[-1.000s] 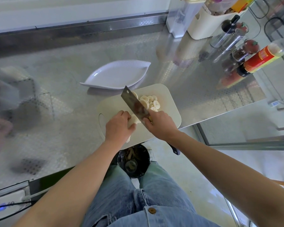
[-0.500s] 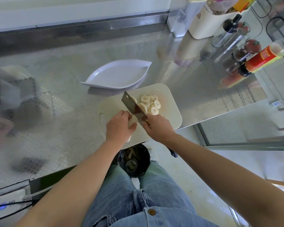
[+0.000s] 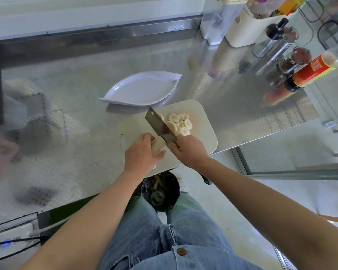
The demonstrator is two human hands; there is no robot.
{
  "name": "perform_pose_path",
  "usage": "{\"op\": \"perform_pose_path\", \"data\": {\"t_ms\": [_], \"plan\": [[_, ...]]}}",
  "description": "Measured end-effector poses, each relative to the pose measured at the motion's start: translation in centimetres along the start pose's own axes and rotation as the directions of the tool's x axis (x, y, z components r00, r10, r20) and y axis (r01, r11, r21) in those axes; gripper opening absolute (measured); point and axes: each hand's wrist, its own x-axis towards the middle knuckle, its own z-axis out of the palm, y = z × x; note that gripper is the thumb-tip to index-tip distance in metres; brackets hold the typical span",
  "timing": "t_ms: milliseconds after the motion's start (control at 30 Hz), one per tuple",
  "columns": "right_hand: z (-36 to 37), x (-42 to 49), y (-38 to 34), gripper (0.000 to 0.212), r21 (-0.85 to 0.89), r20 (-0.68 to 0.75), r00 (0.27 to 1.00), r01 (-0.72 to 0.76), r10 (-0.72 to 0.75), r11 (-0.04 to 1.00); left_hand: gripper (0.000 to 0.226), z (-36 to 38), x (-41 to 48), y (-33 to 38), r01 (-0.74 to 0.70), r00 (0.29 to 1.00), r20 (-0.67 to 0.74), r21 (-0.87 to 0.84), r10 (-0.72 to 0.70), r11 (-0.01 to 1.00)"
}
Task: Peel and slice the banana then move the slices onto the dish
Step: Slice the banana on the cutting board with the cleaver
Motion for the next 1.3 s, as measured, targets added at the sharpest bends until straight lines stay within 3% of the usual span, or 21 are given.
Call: {"op": "perform_pose_path", "data": {"t_ms": [233, 967, 1300], "plan": [[-1.6, -0.6, -0.1, 0.03, -0.043, -0.017, 0.999, 0.036, -0.036, 0.998, 0.032, 0.2, 0.0, -0.3, 0.023, 1.0, 0.006, -0.023, -0.023, 0.999], [1.1, -0.2, -0.2, 0.035, -0.003, 0.066, 0.998, -0.009, 0.009, 1.0, 0.03, 0.2, 0.1, -0.3, 0.021, 1.0, 0.022, -0.032, -0.02, 0.999], [-1.5, -0.4, 0.1, 0.037, 0.017, -0.019, 1.0, 0.019, -0.018, 1.0, 0.032, 0.0, 0.1, -0.2, 0.018, 1.0, 0.02, 0.039, -0.019, 0.999]]}}
